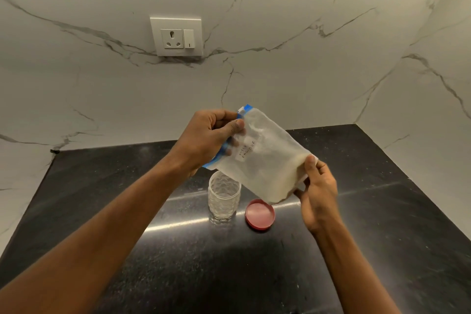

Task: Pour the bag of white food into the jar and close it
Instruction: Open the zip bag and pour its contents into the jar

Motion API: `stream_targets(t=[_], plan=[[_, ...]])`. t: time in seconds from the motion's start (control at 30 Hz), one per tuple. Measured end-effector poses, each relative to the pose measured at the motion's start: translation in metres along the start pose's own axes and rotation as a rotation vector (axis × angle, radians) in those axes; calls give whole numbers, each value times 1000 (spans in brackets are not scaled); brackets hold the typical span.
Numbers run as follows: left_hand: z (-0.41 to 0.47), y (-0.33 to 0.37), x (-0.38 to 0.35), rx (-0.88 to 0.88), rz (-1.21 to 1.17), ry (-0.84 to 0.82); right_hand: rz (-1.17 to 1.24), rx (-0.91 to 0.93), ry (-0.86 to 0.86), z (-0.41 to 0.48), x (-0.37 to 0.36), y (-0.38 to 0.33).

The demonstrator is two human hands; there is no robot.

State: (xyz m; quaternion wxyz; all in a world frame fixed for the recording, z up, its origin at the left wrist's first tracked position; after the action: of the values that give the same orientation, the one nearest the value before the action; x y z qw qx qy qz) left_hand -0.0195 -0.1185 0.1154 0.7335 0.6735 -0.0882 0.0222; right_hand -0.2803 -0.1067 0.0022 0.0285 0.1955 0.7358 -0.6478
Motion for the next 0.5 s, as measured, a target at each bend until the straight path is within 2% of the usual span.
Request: stream_targets(t=[0.27,0.5], plan=[[3,-44,-6,55,66,-94,-102,155,58,17,5,-10],[-5,-66,-2,166,203,-332,-182,245,45,22,8,-15]])
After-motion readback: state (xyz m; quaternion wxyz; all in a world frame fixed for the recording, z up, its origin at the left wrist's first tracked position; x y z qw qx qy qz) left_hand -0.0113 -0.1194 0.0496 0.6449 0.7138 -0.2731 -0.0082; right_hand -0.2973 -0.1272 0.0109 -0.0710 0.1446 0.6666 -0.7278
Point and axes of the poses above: each hand's wrist, its own z-axis towards the middle knuckle, its own x-axis out of the back of the hand, y = z × x, the point moved 4 cm from there along z, towards the middle knuckle, and after that the axes turned 3 degrees about -y, right-handed, at the moved point
